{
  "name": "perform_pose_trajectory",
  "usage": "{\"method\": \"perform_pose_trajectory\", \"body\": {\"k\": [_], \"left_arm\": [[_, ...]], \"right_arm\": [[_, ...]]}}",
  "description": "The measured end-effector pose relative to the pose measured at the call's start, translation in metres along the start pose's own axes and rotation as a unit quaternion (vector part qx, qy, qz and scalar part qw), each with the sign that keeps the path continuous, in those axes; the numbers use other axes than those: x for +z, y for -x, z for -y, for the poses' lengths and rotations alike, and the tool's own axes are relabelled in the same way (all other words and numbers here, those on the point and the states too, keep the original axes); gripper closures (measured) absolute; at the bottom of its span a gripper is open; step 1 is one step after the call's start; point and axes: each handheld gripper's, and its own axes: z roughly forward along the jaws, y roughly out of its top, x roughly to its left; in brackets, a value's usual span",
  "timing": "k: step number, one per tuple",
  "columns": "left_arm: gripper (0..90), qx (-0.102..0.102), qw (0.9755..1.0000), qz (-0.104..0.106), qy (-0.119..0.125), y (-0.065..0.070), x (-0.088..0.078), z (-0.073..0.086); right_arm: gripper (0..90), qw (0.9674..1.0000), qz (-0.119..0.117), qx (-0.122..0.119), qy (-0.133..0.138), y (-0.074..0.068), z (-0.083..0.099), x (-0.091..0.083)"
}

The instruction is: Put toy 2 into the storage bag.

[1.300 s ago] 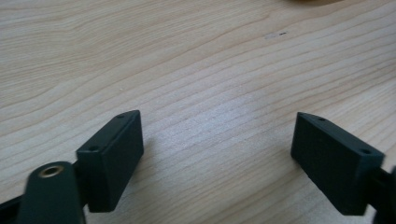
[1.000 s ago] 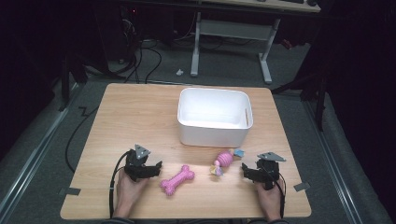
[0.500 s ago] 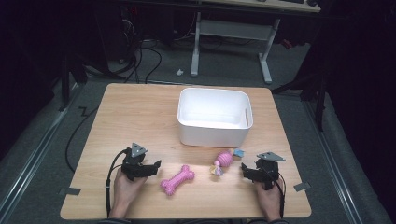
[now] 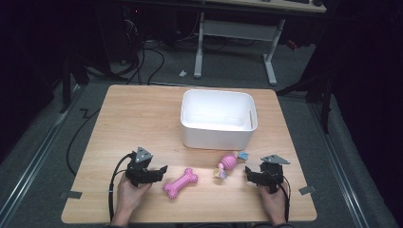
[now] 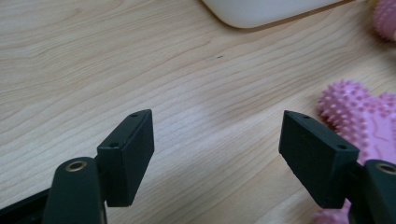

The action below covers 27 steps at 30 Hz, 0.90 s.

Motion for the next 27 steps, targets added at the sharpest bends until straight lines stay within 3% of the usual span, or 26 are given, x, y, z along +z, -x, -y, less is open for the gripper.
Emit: {"method": "perform_pose_trajectory", "body": {"k": [4, 8, 11, 14, 19, 27], "left_arm": [[28.8, 0.012, 0.9998, 0.017, -0.002, 0.011, -0.003, -0.004], [29.5, 0.033, 0.9993, 0.014, -0.008, 0.020, -0.004, -0.006], [29.9, 0.036, 0.9984, 0.042, -0.009, 0.026, -0.004, -0.008], [31.4, 0.048, 0.9977, 0.046, -0.015, 0.033, -0.003, -0.010], [32.9, 0.063, 0.9954, 0.065, -0.031, 0.044, -0.001, -0.014], [37.2, 0.095, 0.9917, 0.070, -0.051, 0.059, 0.001, -0.017]], "right_arm": [[15.3, 1.0000, 0.000, 0.000, 0.000, 0.000, 0.000, 0.000], [15.3, 1.0000, 0.000, -0.002, 0.001, 0.000, 0.000, 0.000], [15.4, 1.0000, -0.001, -0.002, 0.001, 0.000, 0.000, 0.000], [15.4, 1.0000, -0.002, -0.003, 0.001, 0.000, 0.000, 0.000], [15.4, 1.0000, -0.002, -0.003, 0.000, 0.000, 0.000, 0.000], [15.7, 1.0000, -0.003, -0.002, 0.000, 0.000, 0.000, 0.000]]}}
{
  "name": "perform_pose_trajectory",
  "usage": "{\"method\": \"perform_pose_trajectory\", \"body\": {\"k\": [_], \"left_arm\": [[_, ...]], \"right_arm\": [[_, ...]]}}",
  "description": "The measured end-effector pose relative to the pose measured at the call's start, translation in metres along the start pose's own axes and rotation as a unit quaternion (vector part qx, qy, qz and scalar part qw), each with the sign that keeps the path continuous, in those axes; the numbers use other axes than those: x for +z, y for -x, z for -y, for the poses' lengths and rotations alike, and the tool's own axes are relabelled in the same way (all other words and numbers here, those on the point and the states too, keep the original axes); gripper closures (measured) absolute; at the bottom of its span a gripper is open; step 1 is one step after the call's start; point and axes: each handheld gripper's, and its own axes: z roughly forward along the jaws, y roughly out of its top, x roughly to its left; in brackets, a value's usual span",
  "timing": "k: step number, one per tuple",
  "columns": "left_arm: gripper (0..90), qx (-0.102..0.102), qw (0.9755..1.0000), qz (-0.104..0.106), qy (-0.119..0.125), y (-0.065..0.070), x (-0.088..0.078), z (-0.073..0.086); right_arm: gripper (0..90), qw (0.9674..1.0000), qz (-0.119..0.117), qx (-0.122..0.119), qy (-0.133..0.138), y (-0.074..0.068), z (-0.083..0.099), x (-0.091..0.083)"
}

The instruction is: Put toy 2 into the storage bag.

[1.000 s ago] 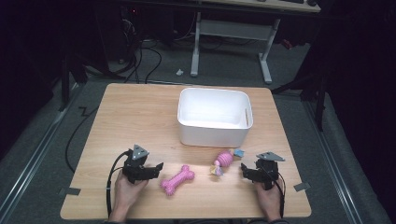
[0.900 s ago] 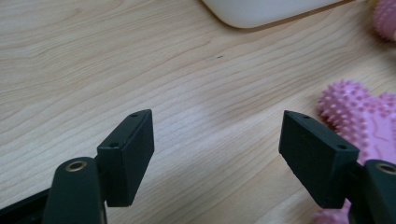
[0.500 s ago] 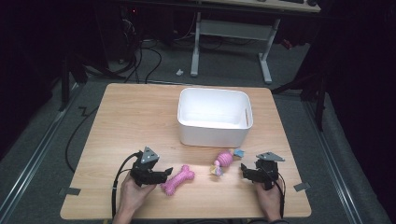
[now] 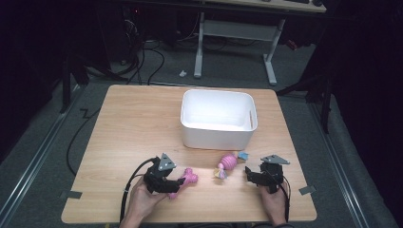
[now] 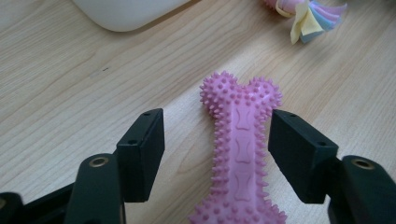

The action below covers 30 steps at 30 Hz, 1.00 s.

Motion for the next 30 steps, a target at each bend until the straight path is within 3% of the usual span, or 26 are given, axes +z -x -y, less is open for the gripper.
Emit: {"method": "perform_pose_trajectory", "body": {"k": [14, 30], "left_arm": [[40.0, 0.015, 0.9984, 0.008, -0.054, 0.009, 0.018, -0.003], [46.8, 0.023, 0.9962, 0.007, -0.083, 0.012, 0.026, -0.002]], "right_arm": [[15.7, 1.0000, 0.000, 0.000, 0.000, 0.000, 0.000, 0.000], [15.7, 1.0000, -0.002, -0.003, 0.000, 0.000, 0.000, 0.000]]}}
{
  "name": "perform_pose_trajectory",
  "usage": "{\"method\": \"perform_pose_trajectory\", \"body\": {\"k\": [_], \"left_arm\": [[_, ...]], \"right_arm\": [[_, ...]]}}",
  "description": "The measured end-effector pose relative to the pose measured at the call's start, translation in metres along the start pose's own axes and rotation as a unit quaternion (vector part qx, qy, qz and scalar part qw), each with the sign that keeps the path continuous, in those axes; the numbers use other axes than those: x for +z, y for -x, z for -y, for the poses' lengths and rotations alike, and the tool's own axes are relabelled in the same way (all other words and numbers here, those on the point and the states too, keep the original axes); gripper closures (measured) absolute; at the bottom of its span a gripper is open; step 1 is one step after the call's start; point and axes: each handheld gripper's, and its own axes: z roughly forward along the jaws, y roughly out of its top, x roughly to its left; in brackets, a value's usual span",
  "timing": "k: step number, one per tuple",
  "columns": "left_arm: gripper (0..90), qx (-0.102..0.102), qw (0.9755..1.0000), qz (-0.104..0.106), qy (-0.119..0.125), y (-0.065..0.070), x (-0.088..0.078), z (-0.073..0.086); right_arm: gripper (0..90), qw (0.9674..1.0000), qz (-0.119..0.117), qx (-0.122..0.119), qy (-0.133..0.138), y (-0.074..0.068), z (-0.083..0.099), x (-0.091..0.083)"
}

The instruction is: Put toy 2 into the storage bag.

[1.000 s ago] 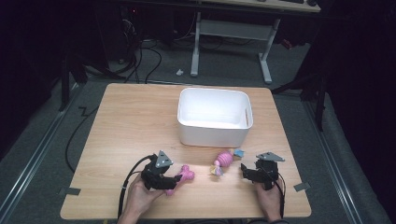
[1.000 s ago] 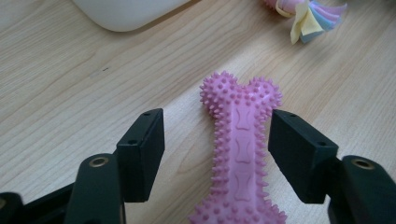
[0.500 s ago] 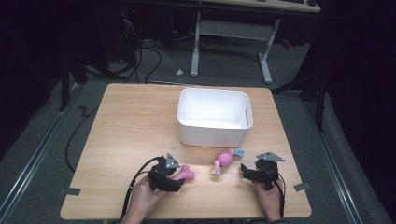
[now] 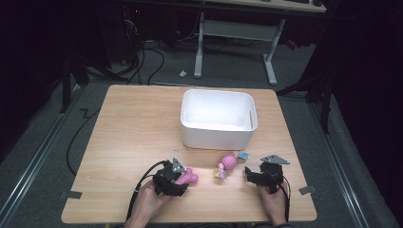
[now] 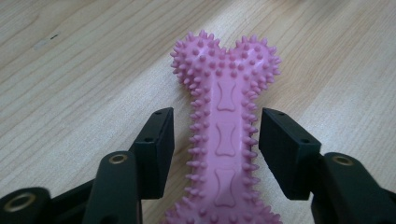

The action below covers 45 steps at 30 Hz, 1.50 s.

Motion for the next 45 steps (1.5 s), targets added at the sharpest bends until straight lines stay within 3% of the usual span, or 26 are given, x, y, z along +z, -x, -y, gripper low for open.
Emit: {"method": "perform_pose_trajectory", "body": {"k": [8, 19, 33, 45], "left_arm": [[56.9, 0.006, 0.9999, 0.004, -0.009, 0.001, 0.002, 0.000], [59.0, 0.007, 0.9999, -0.005, -0.013, -0.002, -0.002, 0.001], [59.1, -0.008, 0.9999, 0.006, 0.012, -0.016, -0.028, -0.003], [59.2, -0.001, 0.9996, 0.007, 0.026, -0.026, -0.048, -0.012]], "right_arm": [[15.7, 1.0000, 0.000, 0.000, 0.000, 0.000, 0.000, 0.000], [15.7, 1.0000, 0.000, 0.000, 0.000, 0.000, 0.000, 0.000], [15.7, 1.0000, 0.000, 0.000, -0.001, 0.000, 0.000, 0.000], [15.7, 1.0000, -0.001, -0.001, -0.001, 0.000, 0.000, 0.000]]}}
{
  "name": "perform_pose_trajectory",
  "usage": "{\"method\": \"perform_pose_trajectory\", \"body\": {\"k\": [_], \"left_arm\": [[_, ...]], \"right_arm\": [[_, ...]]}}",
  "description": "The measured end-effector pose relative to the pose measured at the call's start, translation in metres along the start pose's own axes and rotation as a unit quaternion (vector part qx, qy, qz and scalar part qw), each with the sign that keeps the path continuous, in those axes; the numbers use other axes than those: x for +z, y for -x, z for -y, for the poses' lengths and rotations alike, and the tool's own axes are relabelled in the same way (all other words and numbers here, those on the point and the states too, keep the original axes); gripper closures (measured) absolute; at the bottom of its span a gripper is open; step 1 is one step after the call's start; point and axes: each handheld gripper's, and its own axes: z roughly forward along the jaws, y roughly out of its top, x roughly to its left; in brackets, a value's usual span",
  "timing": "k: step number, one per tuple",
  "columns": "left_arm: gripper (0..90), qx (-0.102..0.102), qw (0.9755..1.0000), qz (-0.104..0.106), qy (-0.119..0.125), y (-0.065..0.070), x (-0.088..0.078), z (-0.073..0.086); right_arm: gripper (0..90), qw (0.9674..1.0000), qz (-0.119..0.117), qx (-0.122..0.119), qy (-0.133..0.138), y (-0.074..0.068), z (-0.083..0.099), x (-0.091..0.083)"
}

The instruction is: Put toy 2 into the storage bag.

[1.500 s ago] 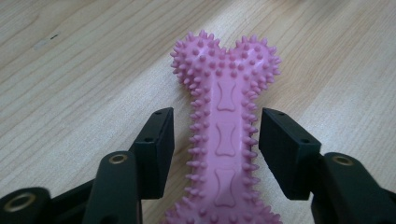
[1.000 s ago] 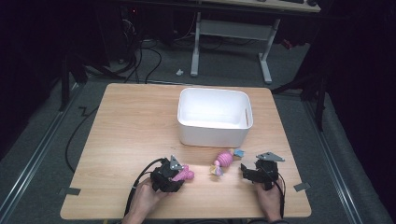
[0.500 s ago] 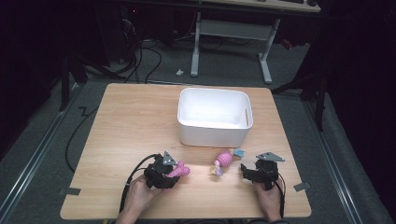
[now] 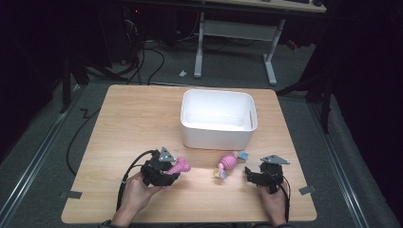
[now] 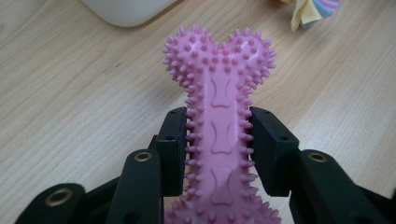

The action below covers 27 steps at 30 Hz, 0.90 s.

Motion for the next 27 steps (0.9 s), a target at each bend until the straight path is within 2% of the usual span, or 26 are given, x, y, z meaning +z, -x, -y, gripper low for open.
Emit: {"method": "perform_pose_trajectory", "body": {"k": [15, 27], "left_arm": [[59.1, 0.008, 0.9999, 0.007, 0.013, -0.010, -0.019, -0.021], [59.2, 0.011, 0.9992, 0.016, 0.035, -0.017, -0.038, -0.039]], "right_arm": [[15.7, 1.0000, 0.000, 0.000, 0.000, 0.000, 0.000, 0.000], [15.7, 1.0000, -0.003, -0.001, 0.000, 0.000, 0.000, 0.000]]}}
